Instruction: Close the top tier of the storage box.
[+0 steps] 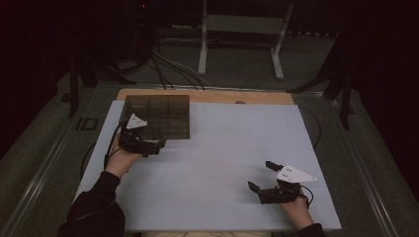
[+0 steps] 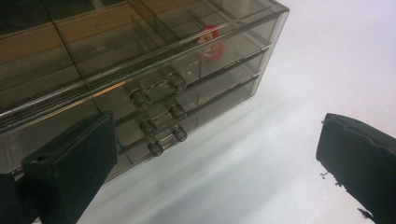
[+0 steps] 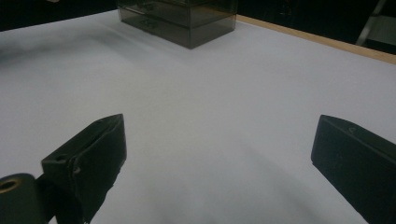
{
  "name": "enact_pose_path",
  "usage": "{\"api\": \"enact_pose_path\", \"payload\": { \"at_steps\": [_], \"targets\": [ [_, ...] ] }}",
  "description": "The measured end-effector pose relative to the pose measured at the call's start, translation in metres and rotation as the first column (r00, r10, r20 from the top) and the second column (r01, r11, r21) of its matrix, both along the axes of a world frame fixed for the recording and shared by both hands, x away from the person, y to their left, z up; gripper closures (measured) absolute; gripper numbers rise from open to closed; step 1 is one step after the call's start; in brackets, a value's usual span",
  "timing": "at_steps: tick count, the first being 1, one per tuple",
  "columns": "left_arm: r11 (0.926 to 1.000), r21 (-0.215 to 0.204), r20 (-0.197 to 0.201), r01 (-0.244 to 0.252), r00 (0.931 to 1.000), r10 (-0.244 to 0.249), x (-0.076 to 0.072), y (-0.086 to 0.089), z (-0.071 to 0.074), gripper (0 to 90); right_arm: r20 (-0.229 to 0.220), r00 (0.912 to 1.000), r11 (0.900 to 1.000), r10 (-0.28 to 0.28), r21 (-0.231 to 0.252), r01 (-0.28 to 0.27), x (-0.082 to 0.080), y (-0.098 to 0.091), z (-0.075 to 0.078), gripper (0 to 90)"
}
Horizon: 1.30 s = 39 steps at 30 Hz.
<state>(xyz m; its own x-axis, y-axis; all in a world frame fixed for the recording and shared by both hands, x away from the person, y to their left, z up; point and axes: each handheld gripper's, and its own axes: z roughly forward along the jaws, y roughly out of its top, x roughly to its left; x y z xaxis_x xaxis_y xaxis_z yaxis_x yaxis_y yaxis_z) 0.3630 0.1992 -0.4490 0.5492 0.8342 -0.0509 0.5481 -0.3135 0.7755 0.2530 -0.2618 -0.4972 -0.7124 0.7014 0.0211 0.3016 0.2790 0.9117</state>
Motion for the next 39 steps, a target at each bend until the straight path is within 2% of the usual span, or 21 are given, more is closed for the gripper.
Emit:
{"api": "enact_pose_path", "payload": {
  "at_steps": [12,15,18,31,35,39],
  "targets": [
    [0.9989,-0.028,0.000,0.038,0.9993,-0.038,-0.012,0.004,0.002,0.0,-0.004,1.0000,1.0000,-0.001,0.000,0.001,0.000,0.000,0.000,3.1],
    [0.9984,-0.023,0.013,0.052,0.9986,-0.051,-0.016,0.003,0.001,0.0,0.000,1.0000,1.0000,-0.001,0.000,0.001,0.000,0.000,0.000,3.1],
    [0.9987,-0.024,0.014,0.046,0.9989,-0.045,-0.020,0.003,0.000,0.0,-0.001,1.0000,1.0000,-0.001,-0.001,0.001,0.000,0.000,0.000,3.1],
    [0.9982,-0.018,-0.001,0.057,0.9984,-0.057,-0.036,0.007,-0.010,0.0,-0.004,1.0000,1.0000,-0.001,0.000,0.001,0.000,0.001,0.000,3.1],
    [0.9980,0.000,-0.003,0.063,0.9980,-0.063,-0.042,0.007,-0.014,0.0,-0.003,1.0000,1.0000,0.000,0.001,0.000,0.000,0.002,0.000,3.1],
    [0.9979,-0.016,0.006,0.063,0.9980,-0.063,-0.047,0.008,-0.016,0.0,-0.001,1.0000,1.0000,0.001,-0.001,-0.001,-0.001,0.002,0.000,3.1]
  ]
}}
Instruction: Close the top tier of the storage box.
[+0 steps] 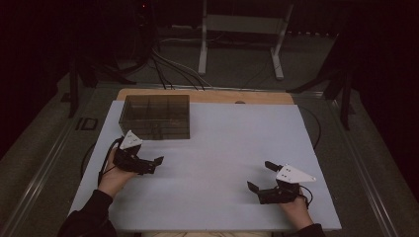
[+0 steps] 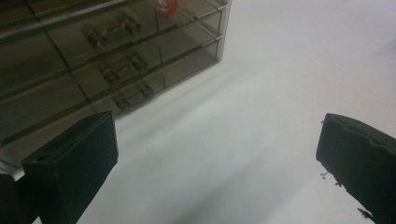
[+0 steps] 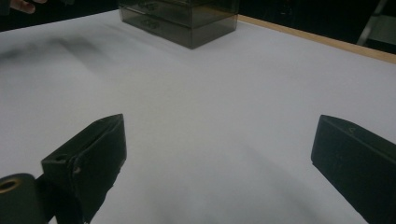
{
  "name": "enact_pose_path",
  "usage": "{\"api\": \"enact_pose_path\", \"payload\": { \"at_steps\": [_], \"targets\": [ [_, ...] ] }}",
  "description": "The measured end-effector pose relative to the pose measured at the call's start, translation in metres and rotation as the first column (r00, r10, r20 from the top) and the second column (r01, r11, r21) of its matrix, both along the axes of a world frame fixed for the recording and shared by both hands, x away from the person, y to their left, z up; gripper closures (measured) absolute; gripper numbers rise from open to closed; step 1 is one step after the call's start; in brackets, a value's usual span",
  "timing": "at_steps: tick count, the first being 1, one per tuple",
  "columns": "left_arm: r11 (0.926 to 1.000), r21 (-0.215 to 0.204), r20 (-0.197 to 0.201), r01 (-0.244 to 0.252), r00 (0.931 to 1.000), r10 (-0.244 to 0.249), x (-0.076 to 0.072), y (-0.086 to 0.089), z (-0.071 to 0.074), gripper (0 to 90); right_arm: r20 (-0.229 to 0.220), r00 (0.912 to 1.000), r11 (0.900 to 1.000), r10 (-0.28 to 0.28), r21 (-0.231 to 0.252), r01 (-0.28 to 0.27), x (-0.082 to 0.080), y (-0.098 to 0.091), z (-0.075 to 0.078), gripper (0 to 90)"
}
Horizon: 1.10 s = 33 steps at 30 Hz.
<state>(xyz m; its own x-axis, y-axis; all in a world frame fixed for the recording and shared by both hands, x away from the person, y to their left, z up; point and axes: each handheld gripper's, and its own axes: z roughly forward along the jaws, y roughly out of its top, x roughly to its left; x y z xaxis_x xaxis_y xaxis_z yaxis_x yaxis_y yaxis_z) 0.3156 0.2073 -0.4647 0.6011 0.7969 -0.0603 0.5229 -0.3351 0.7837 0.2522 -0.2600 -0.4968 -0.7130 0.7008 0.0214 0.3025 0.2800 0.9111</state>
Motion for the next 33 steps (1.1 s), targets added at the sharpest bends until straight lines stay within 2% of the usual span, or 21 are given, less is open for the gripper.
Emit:
{"api": "enact_pose_path", "payload": {
  "at_steps": [5,12,18,23,27,30,33],
  "targets": [
    [0.9999,-0.002,-0.003,-0.012,0.9999,0.012,-0.007,0.003,-0.004,0.0,0.001,1.0000,1.0000,0.000,0.001,0.000,0.000,0.000,0.000,3.1],
    [1.0000,0.003,-0.010,0.008,0.9999,-0.007,-0.019,0.006,-0.014,0.0,0.001,1.0000,1.0000,0.001,0.000,-0.001,0.000,0.000,0.000,3.1],
    [0.9999,-0.015,0.003,0.006,1.0000,-0.006,-0.028,0.010,-0.018,0.0,0.000,1.0000,1.0000,-0.001,-0.002,0.001,0.000,0.000,0.000,3.1],
    [0.9996,-0.023,-0.008,0.014,0.9999,-0.014,-0.035,0.011,-0.021,0.0,0.000,1.0000,1.0000,0.000,-0.003,0.000,0.000,0.000,0.000,3.1],
    [0.9996,-0.026,0.018,0.013,0.9998,-0.013,-0.044,0.013,-0.023,0.0,0.001,1.0000,1.0000,-0.001,-0.003,0.001,0.000,0.000,0.000,3.1],
    [0.9995,-0.030,0.015,0.014,0.9998,-0.013,-0.048,0.014,-0.025,0.0,0.000,1.0000,1.0000,0.000,-0.003,0.000,0.000,0.000,0.000,3.1],
    [0.9998,-0.016,0.013,0.011,0.9999,-0.011,-0.052,0.016,-0.028,0.0,0.000,1.0000,1.0000,0.000,-0.003,0.000,0.000,0.000,0.000,3.1]
  ]
}}
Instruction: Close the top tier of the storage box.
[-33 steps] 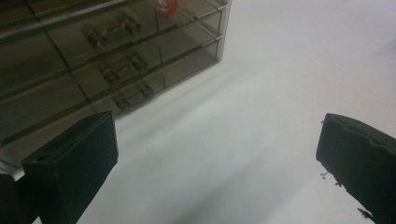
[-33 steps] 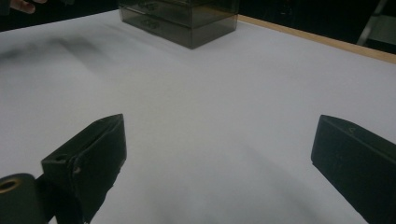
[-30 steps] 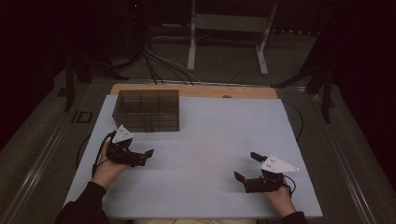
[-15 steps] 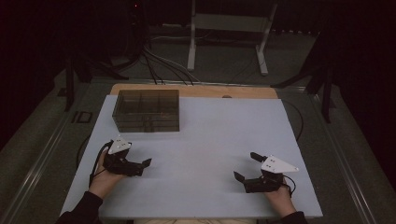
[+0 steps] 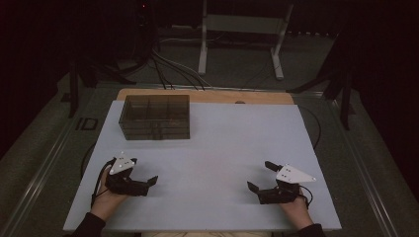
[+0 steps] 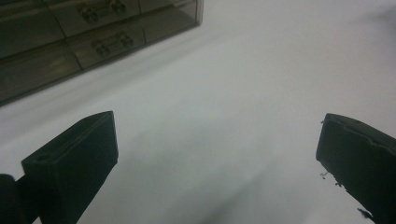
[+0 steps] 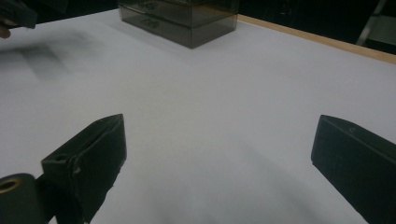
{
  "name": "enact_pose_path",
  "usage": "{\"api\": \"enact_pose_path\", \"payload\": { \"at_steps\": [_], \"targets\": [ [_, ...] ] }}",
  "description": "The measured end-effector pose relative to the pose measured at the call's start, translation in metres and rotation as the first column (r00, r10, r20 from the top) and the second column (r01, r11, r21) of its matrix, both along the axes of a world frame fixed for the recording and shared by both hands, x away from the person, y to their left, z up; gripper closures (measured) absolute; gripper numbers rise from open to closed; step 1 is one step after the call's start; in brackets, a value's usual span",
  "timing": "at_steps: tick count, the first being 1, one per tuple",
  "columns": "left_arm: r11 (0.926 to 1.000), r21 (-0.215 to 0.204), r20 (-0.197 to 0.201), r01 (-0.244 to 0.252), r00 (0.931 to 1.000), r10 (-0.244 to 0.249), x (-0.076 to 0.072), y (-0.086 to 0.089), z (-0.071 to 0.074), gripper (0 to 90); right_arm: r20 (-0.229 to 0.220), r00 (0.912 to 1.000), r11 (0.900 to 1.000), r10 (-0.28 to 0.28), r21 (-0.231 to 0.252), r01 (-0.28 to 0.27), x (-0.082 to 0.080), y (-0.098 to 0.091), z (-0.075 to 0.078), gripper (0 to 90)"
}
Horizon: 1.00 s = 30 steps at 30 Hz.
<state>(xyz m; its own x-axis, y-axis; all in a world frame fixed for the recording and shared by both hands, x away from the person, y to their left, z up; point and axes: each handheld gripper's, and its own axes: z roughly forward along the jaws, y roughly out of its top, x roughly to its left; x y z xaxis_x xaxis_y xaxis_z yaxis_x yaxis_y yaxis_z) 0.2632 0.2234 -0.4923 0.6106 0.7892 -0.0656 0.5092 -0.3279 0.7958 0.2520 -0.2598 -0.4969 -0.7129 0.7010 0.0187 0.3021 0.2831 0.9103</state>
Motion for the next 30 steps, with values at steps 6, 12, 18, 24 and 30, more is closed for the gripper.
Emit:
{"api": "enact_pose_path", "payload": {
  "at_steps": [6,12,18,24,30],
  "targets": [
    [0.9997,0.004,0.011,-0.024,0.9997,0.024,-0.007,0.007,-0.003,0.0,-0.003,1.0000,1.0000,-0.001,0.000,0.001,0.000,0.000,0.000,3.1],
    [0.9976,0.059,-0.014,-0.035,0.9993,0.036,-0.012,0.010,-0.011,0.0,-0.002,1.0000,1.0000,-0.001,-0.001,0.001,0.000,0.000,0.000,3.1],
    [0.9958,0.048,-0.011,-0.078,0.9969,0.078,-0.013,0.018,-0.015,0.0,0.002,1.0000,1.0000,0.003,-0.002,-0.003,0.000,-0.001,0.000,3.1],
    [0.9956,0.045,-0.007,-0.082,0.9966,0.082,-0.012,0.015,-0.017,0.0,0.003,1.0000,1.0000,0.006,-0.006,-0.006,0.000,0.000,0.000,3.1],
    [0.9962,0.044,-0.003,-0.075,0.9971,0.076,-0.013,0.015,-0.016,0.0,-0.001,1.0000,1.0000,0.009,-0.004,-0.009,0.001,0.000,-0.001,3.1]
  ]
}}
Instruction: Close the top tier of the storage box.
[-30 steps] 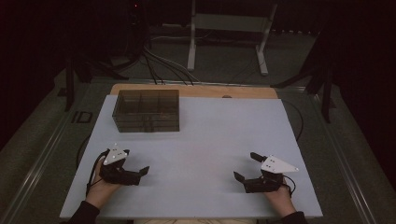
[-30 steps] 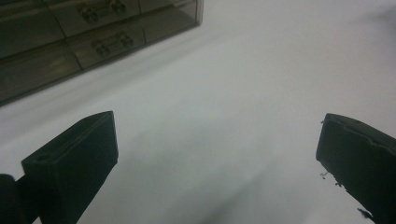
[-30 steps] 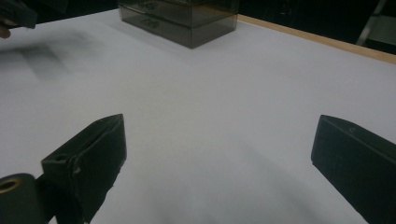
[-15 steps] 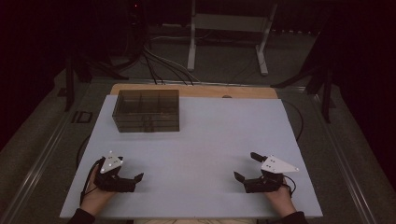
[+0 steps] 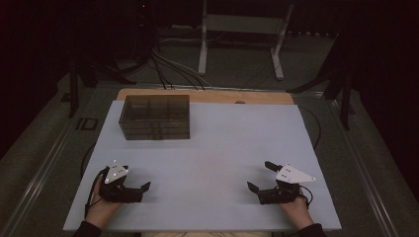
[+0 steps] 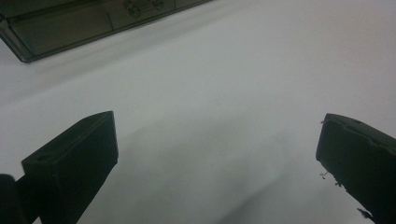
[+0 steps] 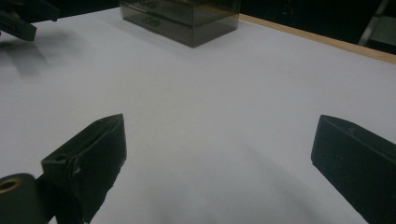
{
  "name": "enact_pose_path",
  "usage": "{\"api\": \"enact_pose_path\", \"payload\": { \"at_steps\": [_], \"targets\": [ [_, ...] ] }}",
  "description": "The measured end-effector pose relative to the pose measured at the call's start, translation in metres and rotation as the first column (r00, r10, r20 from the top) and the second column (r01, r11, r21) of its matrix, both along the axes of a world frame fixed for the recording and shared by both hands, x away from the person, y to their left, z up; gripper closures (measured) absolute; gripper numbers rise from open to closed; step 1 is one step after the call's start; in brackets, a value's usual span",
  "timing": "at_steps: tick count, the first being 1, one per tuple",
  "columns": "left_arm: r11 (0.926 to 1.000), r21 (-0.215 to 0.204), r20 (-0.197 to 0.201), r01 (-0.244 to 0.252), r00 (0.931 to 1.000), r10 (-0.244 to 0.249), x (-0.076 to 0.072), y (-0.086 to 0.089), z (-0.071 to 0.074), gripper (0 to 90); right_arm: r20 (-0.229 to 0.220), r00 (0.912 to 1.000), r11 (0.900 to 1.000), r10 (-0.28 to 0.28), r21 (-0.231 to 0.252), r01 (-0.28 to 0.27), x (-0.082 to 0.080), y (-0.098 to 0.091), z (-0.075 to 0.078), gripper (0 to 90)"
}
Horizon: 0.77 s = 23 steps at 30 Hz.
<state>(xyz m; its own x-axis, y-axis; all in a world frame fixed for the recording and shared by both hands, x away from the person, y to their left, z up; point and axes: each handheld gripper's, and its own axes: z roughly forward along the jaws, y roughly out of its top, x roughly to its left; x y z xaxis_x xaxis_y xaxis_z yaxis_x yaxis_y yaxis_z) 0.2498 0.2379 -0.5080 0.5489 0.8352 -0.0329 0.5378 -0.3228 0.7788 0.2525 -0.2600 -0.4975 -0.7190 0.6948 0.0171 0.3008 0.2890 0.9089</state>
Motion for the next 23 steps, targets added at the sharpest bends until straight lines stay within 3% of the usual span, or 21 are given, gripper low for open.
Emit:
{"api": "enact_pose_path", "payload": {
  "at_steps": [11,23],
  "targets": [
    [0.9999,-0.007,0.025,-0.008,0.9996,0.008,-0.0015,0.0006,0.0029,0.0,-0.002,1.0000,1.0000,-0.002,-0.003,0.002,0.0004,0.0003,-0.0009,3.1],
    [0.9999,-0.012,0.024,-0.002,0.9997,0.002,-0.0010,-0.0002,0.0027,0.0,-0.001,1.0000,1.0000,0.004,-0.006,-0.004,-0.0004,0.0011,-0.0006,3.1]
  ]
}}
